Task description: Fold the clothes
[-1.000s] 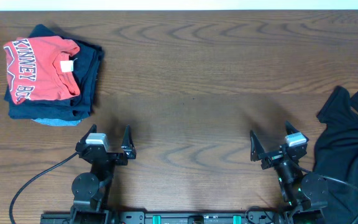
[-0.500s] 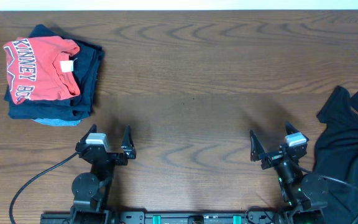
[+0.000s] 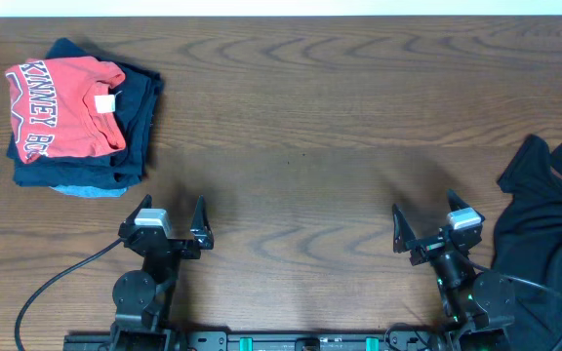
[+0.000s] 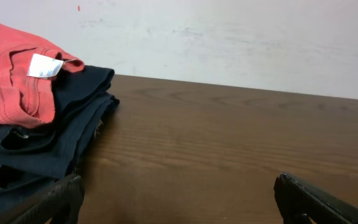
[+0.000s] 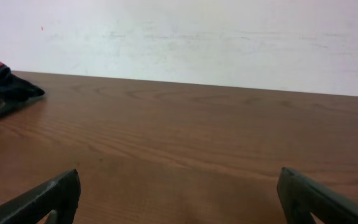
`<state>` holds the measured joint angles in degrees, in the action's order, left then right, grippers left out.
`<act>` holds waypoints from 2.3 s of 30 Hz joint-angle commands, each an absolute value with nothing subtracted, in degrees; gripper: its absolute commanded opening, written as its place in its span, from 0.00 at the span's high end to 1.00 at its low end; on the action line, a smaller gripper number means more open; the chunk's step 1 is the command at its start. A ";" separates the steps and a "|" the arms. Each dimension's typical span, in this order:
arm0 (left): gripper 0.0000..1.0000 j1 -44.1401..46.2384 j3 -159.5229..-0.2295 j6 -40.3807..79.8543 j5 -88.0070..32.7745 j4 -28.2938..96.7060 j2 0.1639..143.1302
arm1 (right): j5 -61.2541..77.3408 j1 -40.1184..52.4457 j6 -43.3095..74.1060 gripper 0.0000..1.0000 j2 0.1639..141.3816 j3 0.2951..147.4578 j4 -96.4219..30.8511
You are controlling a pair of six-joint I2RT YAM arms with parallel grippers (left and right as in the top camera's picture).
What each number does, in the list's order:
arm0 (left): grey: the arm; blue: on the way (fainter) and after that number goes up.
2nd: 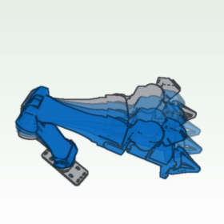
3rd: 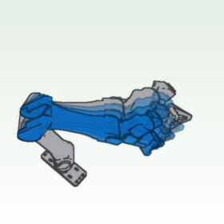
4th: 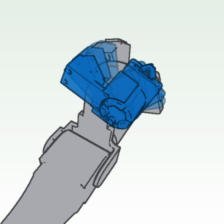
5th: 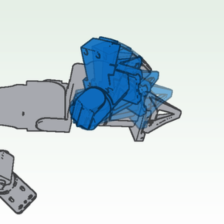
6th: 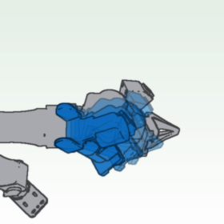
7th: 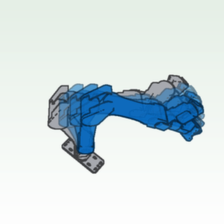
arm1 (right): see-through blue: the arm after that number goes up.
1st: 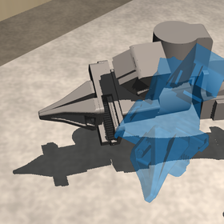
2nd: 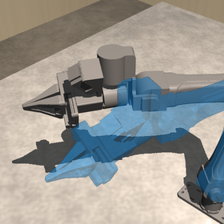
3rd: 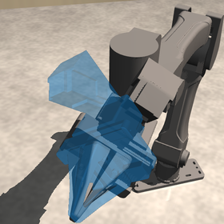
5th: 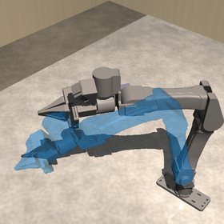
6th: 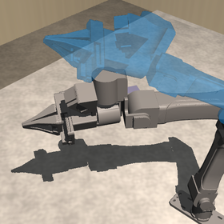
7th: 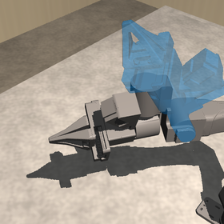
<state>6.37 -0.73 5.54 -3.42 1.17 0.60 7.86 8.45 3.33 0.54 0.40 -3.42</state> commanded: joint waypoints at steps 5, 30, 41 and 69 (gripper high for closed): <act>0.02 6.17 -0.25 4.58 -3.38 3.81 0.67 | 7.05 8.21 2.48 0.01 0.75 0.32 -3.66; 0.02 6.17 -0.25 4.58 -3.40 3.77 0.67 | 7.09 8.21 2.96 0.01 0.75 0.32 -3.64; 0.02 6.17 -0.58 5.04 -9.21 0.43 0.89 | 10.55 8.21 8.54 0.01 0.75 0.80 0.25; 0.02 6.17 -54.50 5.02 -9.98 43.03 48.29 | 13.87 8.21 7.92 0.01 56.01 53.78 -37.56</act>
<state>6.37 -47.77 5.56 -9.10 39.44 41.50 10.24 8.45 7.22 49.50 46.61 -34.92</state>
